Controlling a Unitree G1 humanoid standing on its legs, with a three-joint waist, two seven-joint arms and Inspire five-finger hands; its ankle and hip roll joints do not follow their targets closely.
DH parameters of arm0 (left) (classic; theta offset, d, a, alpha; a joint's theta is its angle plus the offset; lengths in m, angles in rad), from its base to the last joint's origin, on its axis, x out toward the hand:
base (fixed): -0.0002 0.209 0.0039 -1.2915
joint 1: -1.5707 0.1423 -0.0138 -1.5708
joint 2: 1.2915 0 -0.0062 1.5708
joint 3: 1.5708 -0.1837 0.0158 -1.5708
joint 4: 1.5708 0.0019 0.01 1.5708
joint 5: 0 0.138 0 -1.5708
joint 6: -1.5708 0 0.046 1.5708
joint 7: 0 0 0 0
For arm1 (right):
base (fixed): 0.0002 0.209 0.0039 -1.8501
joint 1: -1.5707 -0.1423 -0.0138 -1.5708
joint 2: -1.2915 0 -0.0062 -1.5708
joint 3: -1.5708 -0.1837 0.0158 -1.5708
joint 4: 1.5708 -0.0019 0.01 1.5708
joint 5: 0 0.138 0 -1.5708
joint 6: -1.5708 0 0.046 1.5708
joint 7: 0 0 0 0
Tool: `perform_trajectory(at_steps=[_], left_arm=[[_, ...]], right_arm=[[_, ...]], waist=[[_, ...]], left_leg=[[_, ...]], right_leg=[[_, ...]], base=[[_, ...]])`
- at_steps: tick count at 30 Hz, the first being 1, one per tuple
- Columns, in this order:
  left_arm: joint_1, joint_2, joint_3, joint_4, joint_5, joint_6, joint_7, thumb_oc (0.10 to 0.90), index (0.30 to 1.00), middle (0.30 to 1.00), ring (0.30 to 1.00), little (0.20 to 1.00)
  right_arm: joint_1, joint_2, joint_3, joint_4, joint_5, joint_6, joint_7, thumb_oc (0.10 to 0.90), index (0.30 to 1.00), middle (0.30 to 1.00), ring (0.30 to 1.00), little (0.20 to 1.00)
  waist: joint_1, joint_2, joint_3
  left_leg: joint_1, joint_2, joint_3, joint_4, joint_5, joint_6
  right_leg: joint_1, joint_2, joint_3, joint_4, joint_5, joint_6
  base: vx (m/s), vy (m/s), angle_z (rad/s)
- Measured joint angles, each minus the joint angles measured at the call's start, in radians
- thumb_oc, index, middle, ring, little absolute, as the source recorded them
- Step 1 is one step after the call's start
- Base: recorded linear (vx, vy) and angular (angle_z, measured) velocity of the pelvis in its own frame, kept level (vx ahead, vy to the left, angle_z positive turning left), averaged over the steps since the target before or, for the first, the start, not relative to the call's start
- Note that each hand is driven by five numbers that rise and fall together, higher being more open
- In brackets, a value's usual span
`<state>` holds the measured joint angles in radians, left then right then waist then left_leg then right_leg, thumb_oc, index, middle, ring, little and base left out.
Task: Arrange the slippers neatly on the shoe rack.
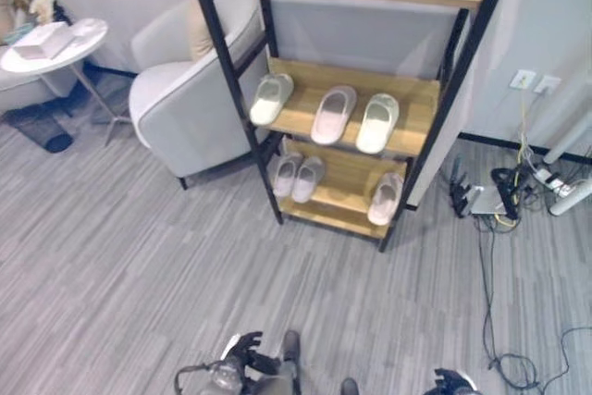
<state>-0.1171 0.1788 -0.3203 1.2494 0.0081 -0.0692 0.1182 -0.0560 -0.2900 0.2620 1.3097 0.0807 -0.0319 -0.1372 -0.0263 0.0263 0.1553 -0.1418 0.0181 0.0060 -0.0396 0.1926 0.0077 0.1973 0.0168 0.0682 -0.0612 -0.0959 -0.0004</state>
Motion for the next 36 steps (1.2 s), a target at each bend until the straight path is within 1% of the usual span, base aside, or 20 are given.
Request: perform_trajectory(at_steps=[1,2,3,4,5,7,8,10,12,15,17,19,20,21,23,26,29,31,33,36], left_arm=[[-0.009,0.004,-0.004,0.001,0.002,0.004,0.001,0.800,0.900,0.900,0.900,0.900],[-0.012,0.008,-0.014,0.007,0.005,0.005,-0.001,0.800,0.900,0.900,0.900,0.900],[-0.017,0.011,-0.022,0.010,0.006,0.005,-0.001,0.800,0.900,0.900,0.900,0.900],[-0.024,0.015,-0.032,0.019,0.006,0.010,-0.002,0.800,0.900,0.900,0.900,0.900],[-0.018,0.018,-0.032,0.025,0.006,0.015,-0.001,0.800,0.900,0.900,0.900,0.900],[-0.012,0.025,-0.036,0.028,0.006,0.018,0.000,0.800,0.900,0.900,0.900,0.900],[-0.015,0.036,-0.040,0.023,0.006,0.020,0.000,0.800,0.900,0.900,0.900,0.900],[-0.001,0.048,-0.034,0.037,0.006,0.032,-0.002,0.800,0.900,0.900,0.900,0.900],[0.016,0.053,-0.026,0.042,0.005,0.028,0.000,0.800,0.900,0.900,0.900,0.900],[0.029,0.061,-0.017,0.047,0.006,0.032,-0.004,0.800,0.900,0.900,0.900,0.900],[0.047,0.054,-0.011,0.040,0.007,0.026,-0.006,0.800,0.900,0.900,0.900,0.900],[0.065,0.053,-0.008,0.036,0.007,0.025,-0.012,0.800,0.900,0.900,0.900,0.900],[0.068,0.048,-0.007,0.037,0.007,0.024,-0.015,0.800,0.900,0.900,0.900,0.900],[0.058,0.054,0.001,0.038,0.007,0.024,-0.015,0.800,0.900,0.900,0.900,0.900],[0.048,0.053,0.008,0.037,0.006,0.020,-0.015,0.800,0.900,0.900,0.900,0.900],[0.022,0.048,0.007,0.035,0.006,0.018,-0.014,0.800,0.900,0.900,0.900,0.900],[0.005,0.041,-0.001,0.023,0.007,0.017,-0.017,0.800,0.900,0.900,0.900,0.900],[0.002,0.038,-0.002,0.005,0.005,0.017,-0.020,0.800,0.900,0.900,0.900,0.900],[-0.001,0.035,-0.008,-0.001,0.003,0.017,-0.021,0.800,0.900,0.900,0.900,0.900],[0.003,0.022,-0.010,-0.002,0.001,0.002,-0.021,0.800,0.900,0.900,0.900,0.900]], right_arm=[[0.005,0.005,0.002,-0.002,-0.001,-0.001,0.002,0.800,0.900,0.900,0.900,0.900],[0.011,0.007,0.001,-0.003,-0.002,0.001,0.008,0.800,0.900,0.900,0.900,0.900],[0.013,0.009,0.001,-0.011,-0.002,0.000,0.006,0.800,0.900,0.900,0.900,0.900],[0.021,0.015,0.001,-0.010,-0.003,0.007,0.012,0.800,0.900,0.900,0.900,0.900],[0.027,0.018,0.001,-0.011,-0.003,0.008,0.014,0.800,0.900,0.900,0.900,0.900],[0.032,0.024,0.002,-0.011,-0.003,0.006,0.019,0.800,0.900,0.900,0.900,0.900],[0.027,0.031,0.000,-0.017,-0.003,0.007,0.023,0.800,0.900,0.900,0.900,0.900],[0.003,0.029,0.002,-0.022,-0.022,0.003,0.018,0.800,0.900,0.900,0.900,0.900],[-0.008,0.033,0.004,-0.019,-0.030,0.003,0.024,0.800,0.900,0.900,0.900,0.900],[0.005,0.041,0.005,-0.052,-0.040,0.003,0.024,0.800,0.900,0.900,0.900,0.900],[0.036,0.051,0.005,-0.037,-0.039,0.009,0.026,0.800,0.900,0.900,0.900,0.900],[0.062,0.051,0.003,-0.037,-0.039,0.009,0.031,0.800,0.900,0.900,0.900,0.900],[0.060,0.050,-0.005,-0.035,-0.039,0.010,0.031,0.800,0.900,0.900,0.900,0.900],[0.058,0.054,0.000,-0.036,-0.038,0.008,0.031,0.800,0.900,0.900,0.900,0.900],[0.047,0.036,-0.001,-0.041,-0.036,0.002,0.026,0.800,0.900,0.900,0.900,0.900],[0.011,0.018,0.000,-0.039,-0.025,-0.001,0.019,0.800,0.900,0.900,0.900,0.900],[-0.006,0.013,0.001,-0.042,-0.019,-0.005,0.016,0.800,0.900,0.900,0.900,0.900],[-0.017,0.011,0.002,-0.041,-0.019,-0.006,0.015,0.800,0.900,0.900,0.900,0.900],[-0.024,0.005,0.001,-0.038,-0.019,-0.006,0.011,0.800,0.900,0.900,0.900,0.900],[-0.012,-0.009,0.000,-0.034,-0.019,-0.005,0.005,0.800,0.900,0.900,0.900,0.900]], waist=[[0.001,-0.015,-0.007],[-0.001,-0.012,-0.007],[-0.002,-0.014,-0.006],[-0.003,-0.023,-0.004],[-0.002,-0.028,-0.004],[-0.001,-0.032,-0.004],[0.003,-0.033,-0.001],[-0.008,-0.026,-0.001],[-0.015,-0.032,0.001],[-0.036,-0.052,0.003],[-0.045,-0.066,-0.005],[-0.050,-0.065,-0.014],[-0.046,-0.051,-0.017],[-0.046,-0.070,-0.016],[-0.023,-0.076,-0.014],[-0.020,-0.072,-0.013],[-0.018,-0.077,-0.009],[-0.015,-0.078,-0.006],[-0.012,-0.065,0.002],[-0.009,-0.034,0.011]], left_leg=[[0.010,-0.014,0.011,-0.006,-0.027,0.001],[0.030,-0.017,0.025,-0.019,-0.019,0.029],[0.042,-0.027,0.026,-0.022,-0.035,0.041],[0.075,-0.046,0.031,-0.025,-0.063,0.060],[0.101,-0.060,0.039,-0.029,-0.067,0.070],[0.133,-0.082,0.038,-0.027,-0.094,0.086],[0.150,-0.093,0.032,-0.025,-0.137,0.098],[0.170,-0.088,0.038,-0.026,-0.135,0.100],[0.200,-0.083,0.035,-0.026,-0.168,0.087],[0.234,-0.089,0.013,-0.019,-0.208,0.081],[0.273,-0.098,-0.023,-0.006,-0.251,0.077],[0.304,-0.091,-0.050,0.023,-0.289,0.046],[0.287,-0.071,-0.051,0.084,-0.315,0.011],[0.221,-0.078,-0.035,0.239,-0.329,-0.016],[0.130,-0.075,-0.025,0.463,-0.338,-0.055],[0.056,-0.054,-0.010,0.597,-0.336,-0.074],[0.042,-0.016,-0.013,0.417,-0.325,-0.075],[0.034,-0.006,-0.041,0.240,-0.294,-0.078],[0.029,-0.002,-0.094,0.095,-0.212,-0.092],[0.034,0.002,-0.128,0.052,-0.122,-0.089]], right_leg=[[-0.020,-0.018,-0.001,0.044,-0.013,0.012],[-0.095,-0.029,-0.011,0.210,-0.067,0.051],[-0.122,-0.038,-0.019,0.284,-0.083,0.068],[-0.216,-0.064,-0.034,0.510,-0.114,0.104],[-0.254,-0.088,-0.058,0.615,-0.126,0.116],[-0.292,-0.115,-0.058,0.655,-0.126,0.118],[-0.341,-0.125,-0.072,0.670,-0.127,0.117],[-0.385,-0.125,-0.109,0.628,-0.135,0.104],[-0.411,-0.100,-0.139,0.470,-0.117,0.096],[-0.470,-0.074,-0.190,0.268,0.025,0.084],[-0.448,-0.070,-0.184,0.232,0.072,0.057],[-0.398,-0.060,-0.185,0.199,0.182,0.027],[-0.367,-0.038,-0.194,0.162,0.169,-0.017],[-0.318,-0.044,-0.192,0.092,0.199,-0.025],[-0.253,-0.033,-0.177,0.021,0.211,-0.084],[-0.204,-0.022,-0.157,-0.021,0.203,-0.107],[-0.171,-0.020,-0.140,-0.025,0.177,-0.115],[-0.158,-0.019,-0.110,-0.025,0.169,-0.096],[-0.139,-0.011,-0.085,-0.025,0.159,-0.076],[-0.107,0.003,-0.048,-0.025,0.139,-0.053]], base=[[0.23,0.135,-0.67],[0.15,0.078,-0.27],[0.22,0.105,-0.22],[0.11,0.046,-0.01],[0.17,0.061,0.01],[0.32,0.066,0.10],[0.39,0.011,-0.06],[0.33,-0.046,-0.05],[0.36,-0.061,0.02],[0.32,-0.110,0.24],[0.17,-0.068,0.51],[0.16,-0.125,0.40],[0.18,-0.152,0.23],[0.13,-0.103,0.07],[0.13,-0.063,-0.17],[0.16,0.016,-0.22],[0.22,0.080,-0.19],[0.18,0.109,-0.38],[0.16,0.137,-0.55],[0.10,0.135,-0.49]])
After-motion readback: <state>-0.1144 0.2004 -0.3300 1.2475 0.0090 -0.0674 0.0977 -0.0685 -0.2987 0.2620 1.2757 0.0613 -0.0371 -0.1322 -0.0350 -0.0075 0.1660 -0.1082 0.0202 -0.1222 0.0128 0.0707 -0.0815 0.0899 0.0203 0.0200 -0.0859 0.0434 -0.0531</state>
